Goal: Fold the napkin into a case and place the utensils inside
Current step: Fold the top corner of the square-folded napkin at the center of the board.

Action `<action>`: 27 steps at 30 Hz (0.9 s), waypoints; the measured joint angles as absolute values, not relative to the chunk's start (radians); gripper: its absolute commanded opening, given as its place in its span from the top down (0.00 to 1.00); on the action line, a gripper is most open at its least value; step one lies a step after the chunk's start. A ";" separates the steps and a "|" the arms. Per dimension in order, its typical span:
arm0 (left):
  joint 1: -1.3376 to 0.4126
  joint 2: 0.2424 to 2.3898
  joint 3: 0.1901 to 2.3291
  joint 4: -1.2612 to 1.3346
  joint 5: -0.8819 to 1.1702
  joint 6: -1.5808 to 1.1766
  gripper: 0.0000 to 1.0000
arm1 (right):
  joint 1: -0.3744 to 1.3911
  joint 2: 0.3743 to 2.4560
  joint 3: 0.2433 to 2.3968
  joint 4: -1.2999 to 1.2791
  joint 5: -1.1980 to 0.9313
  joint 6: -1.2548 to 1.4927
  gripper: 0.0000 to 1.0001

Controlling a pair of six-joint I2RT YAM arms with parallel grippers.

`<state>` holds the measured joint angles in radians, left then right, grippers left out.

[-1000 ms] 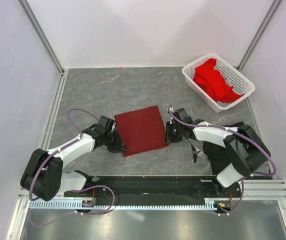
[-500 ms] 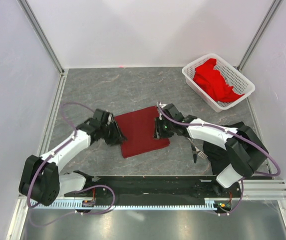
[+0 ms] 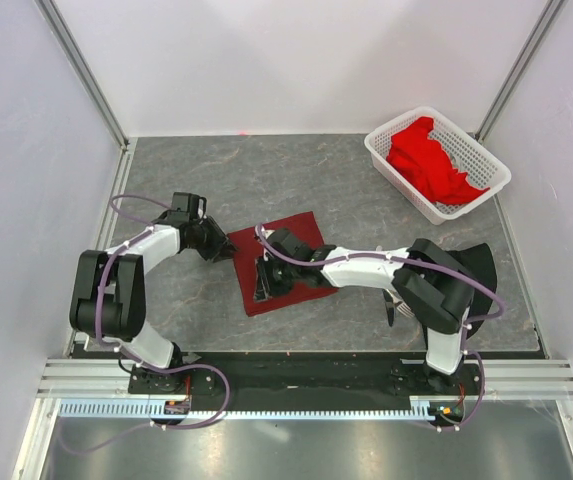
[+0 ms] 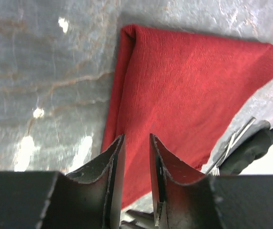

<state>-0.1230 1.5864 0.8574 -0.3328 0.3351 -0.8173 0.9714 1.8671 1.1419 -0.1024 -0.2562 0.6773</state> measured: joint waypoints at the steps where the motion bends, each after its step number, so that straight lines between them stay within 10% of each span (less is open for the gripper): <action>1: -0.122 1.601 0.861 -0.322 0.335 -0.818 0.67 | 0.975 1.879 1.142 -0.096 -0.261 0.683 0.80; 27: -0.088 1.754 1.009 -0.246 0.324 -0.823 0.71 | 0.994 1.949 1.171 -0.011 -0.314 0.687 0.84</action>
<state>-0.0883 1.7538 1.0092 -0.2459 0.3241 -0.8234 0.9936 1.9488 1.1709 -0.0113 -0.3141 0.6872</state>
